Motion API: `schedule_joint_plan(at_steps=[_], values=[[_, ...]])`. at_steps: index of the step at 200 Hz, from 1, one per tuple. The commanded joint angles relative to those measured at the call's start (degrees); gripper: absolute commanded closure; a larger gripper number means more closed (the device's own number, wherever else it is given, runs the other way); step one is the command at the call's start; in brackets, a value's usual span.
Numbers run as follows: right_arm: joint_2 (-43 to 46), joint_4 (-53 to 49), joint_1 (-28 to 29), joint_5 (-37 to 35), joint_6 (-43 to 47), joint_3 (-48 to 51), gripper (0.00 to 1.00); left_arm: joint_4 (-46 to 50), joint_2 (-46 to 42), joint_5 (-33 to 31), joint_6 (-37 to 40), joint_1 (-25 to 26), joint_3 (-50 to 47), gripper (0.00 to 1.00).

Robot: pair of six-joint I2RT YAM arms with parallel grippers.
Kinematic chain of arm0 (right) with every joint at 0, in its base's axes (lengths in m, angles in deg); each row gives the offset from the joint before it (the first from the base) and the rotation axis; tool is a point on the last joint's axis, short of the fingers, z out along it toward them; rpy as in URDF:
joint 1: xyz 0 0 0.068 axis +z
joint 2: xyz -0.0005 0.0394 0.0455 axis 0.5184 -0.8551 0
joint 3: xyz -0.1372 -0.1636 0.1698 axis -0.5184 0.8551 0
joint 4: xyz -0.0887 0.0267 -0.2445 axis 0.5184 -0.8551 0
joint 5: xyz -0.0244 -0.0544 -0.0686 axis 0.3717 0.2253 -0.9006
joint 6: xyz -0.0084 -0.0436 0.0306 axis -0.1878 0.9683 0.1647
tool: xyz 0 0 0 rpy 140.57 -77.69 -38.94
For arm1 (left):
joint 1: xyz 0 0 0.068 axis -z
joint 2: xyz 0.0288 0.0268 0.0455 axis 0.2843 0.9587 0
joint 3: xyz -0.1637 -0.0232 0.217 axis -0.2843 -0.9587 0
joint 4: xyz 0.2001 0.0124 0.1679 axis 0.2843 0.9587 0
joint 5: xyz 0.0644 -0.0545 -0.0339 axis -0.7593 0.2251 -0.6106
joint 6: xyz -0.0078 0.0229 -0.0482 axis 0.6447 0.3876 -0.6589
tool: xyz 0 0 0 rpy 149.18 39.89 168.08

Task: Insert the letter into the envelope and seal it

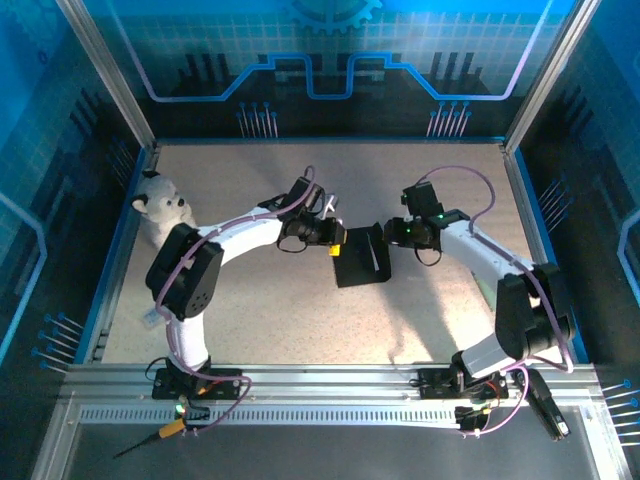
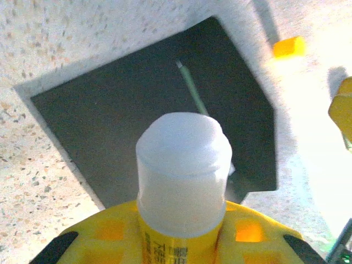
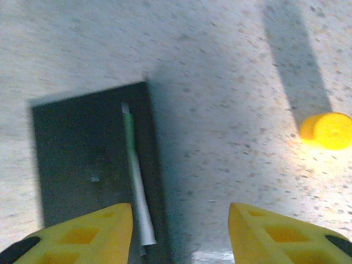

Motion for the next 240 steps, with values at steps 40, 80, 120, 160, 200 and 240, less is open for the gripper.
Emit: schedule_joint_plan(at_steps=[40, 80, 120, 160, 200, 240], values=[[11.23, 14.38, -2.43, 26.02, -9.62, 2.57, 0.48, -8.25, -13.23, 0.97, -9.05, -0.66, -2.57, 1.00], [12.99, 30.19, -0.13, 32.75, -17.70, 9.64, 0.48, -20.21, -18.87, 0.14, -20.08, -1.01, -7.99, 1.00], [13.14, 46.30, 1.91, 35.60, -24.80, 14.61, 0.48, -29.73, -21.33, -0.36, -28.40, -1.30, -11.79, 1.00], [12.27, 55.08, 4.09, 35.44, -29.30, 16.21, 0.48, -32.95, -22.27, -1.89, -31.07, -1.27, -13.99, 1.00], [9.78, 58.41, 6.70, 34.27, -30.79, 16.03, 0.46, -37.48, -21.78, -2.27, -35.53, -1.25, -15.14, 1.00], [7.41, 62.30, 8.15, 33.65, -32.49, 15.88, 0.43, -40.21, -21.49, -2.40, -38.23, -1.23, -15.73, 1.00]])
